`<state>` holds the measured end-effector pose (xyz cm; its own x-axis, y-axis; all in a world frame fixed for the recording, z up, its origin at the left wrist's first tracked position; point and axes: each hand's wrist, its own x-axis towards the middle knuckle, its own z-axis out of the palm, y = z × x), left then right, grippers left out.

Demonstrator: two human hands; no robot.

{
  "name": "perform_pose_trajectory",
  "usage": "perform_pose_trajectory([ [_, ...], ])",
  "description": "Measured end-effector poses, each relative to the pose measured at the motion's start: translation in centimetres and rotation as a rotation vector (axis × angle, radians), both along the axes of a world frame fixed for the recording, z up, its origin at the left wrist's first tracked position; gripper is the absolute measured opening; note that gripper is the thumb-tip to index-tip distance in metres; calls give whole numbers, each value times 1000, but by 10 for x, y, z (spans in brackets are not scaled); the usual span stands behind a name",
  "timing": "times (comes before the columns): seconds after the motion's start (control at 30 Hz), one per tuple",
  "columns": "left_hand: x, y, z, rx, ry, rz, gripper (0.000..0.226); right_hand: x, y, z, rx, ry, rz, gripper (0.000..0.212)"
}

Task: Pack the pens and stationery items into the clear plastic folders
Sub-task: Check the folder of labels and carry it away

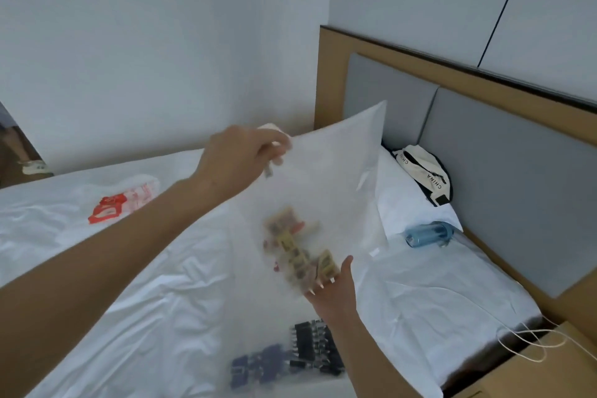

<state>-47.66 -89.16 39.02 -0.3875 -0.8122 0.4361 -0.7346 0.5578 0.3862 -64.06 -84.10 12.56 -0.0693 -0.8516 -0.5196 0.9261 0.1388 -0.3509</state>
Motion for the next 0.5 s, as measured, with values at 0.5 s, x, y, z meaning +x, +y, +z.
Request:
perform_pose_trajectory([
  [0.5, 5, -19, -13, 11, 143, 31, 14, -11, -4, -10, -91, 249, 27, 48],
])
